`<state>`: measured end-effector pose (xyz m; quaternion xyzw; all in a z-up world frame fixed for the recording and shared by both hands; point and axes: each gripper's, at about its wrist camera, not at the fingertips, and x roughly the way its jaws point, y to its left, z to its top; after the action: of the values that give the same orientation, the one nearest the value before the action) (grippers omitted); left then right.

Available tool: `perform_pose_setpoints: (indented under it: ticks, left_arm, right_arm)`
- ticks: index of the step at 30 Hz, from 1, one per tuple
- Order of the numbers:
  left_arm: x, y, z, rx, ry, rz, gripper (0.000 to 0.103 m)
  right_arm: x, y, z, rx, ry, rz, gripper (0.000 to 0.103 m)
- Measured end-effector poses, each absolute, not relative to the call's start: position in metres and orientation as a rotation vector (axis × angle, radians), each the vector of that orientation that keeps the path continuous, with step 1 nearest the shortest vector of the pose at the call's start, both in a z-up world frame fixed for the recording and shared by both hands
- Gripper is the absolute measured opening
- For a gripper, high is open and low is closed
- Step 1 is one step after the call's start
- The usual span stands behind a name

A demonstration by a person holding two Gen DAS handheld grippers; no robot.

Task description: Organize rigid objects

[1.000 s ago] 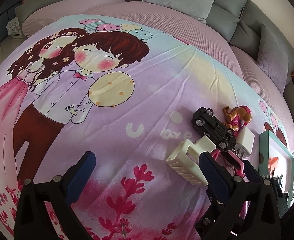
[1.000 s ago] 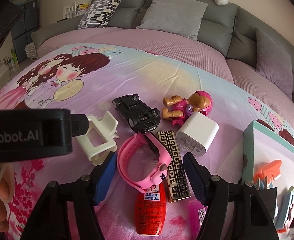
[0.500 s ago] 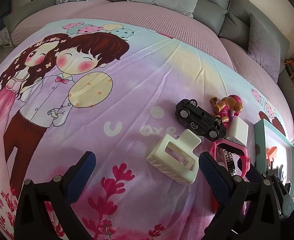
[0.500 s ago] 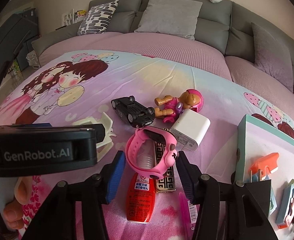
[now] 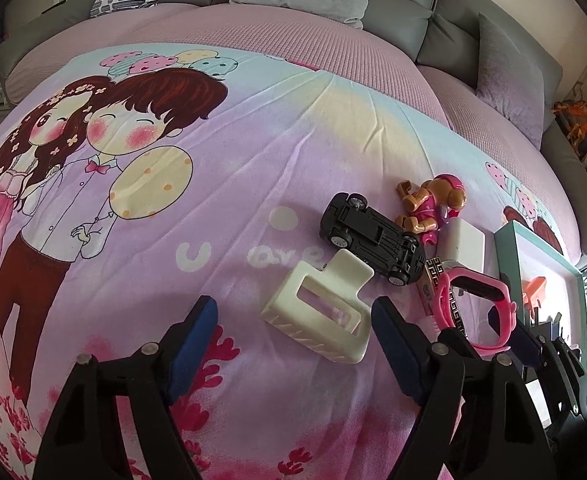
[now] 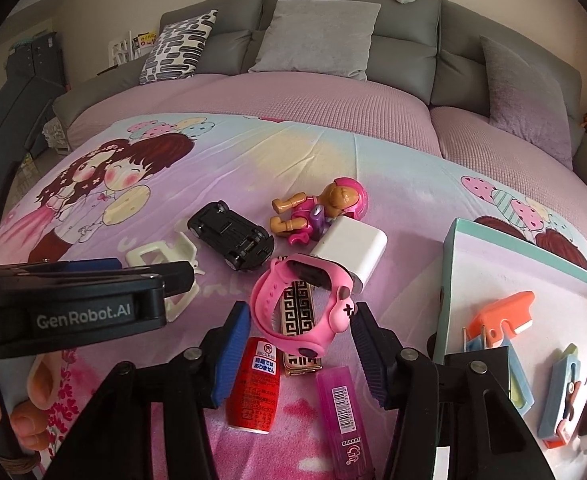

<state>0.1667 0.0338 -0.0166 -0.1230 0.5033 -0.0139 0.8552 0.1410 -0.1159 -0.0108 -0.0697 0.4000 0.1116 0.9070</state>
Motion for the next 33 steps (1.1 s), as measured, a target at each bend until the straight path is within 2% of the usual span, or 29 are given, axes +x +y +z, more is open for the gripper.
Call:
perform_pose_setpoints:
  ticks: [3,4,12,13,16,22,23,24,25,33]
  left_arm:
    - [0.167,0.031,-0.017,-0.273,1.056,-0.063,0.061]
    - [0.166,0.030,-0.017,-0.274,1.055,-0.070,0.059]
    - [0.165,0.029,-0.011,-0.253,1.023,-0.054,0.058]
    - [0.165,0.030,-0.010,-0.254,1.015,-0.049,0.041]
    - [0.164,0.034,-0.003,-0.278,0.987,-0.058,0.037]
    - [0.164,0.031,-0.002,-0.264,0.978,-0.057,0.035]
    - [0.163,0.032,-0.001,-0.268,0.972,-0.057,0.035]
    - [0.163,0.032,-0.001,-0.273,0.966,-0.056,0.034]
    - [0.162,0.033,0.000,-0.275,0.961,-0.054,0.033]
    - [0.162,0.033,-0.001,-0.278,0.959,-0.048,0.033]
  right_arm:
    - [0.141,-0.121,-0.011,-0.130,0.827,0.220,0.055]
    - [0.141,-0.122,-0.011,-0.125,0.828,0.218,0.055]
    - [0.140,-0.124,-0.008,-0.110,0.816,0.225,0.055]
    - [0.139,-0.124,-0.007,-0.105,0.810,0.226,0.055]
    - [0.139,-0.127,-0.003,-0.087,0.797,0.231,0.055]
    - [0.138,-0.129,-0.001,-0.072,0.785,0.226,0.054]
    - [0.138,-0.131,0.001,-0.060,0.777,0.226,0.052]
    - [0.137,-0.133,0.003,-0.045,0.769,0.230,0.042]
    - [0.138,-0.135,0.004,-0.031,0.764,0.223,0.020]
    - [0.148,-0.153,-0.006,0.054,0.821,0.175,0.021]
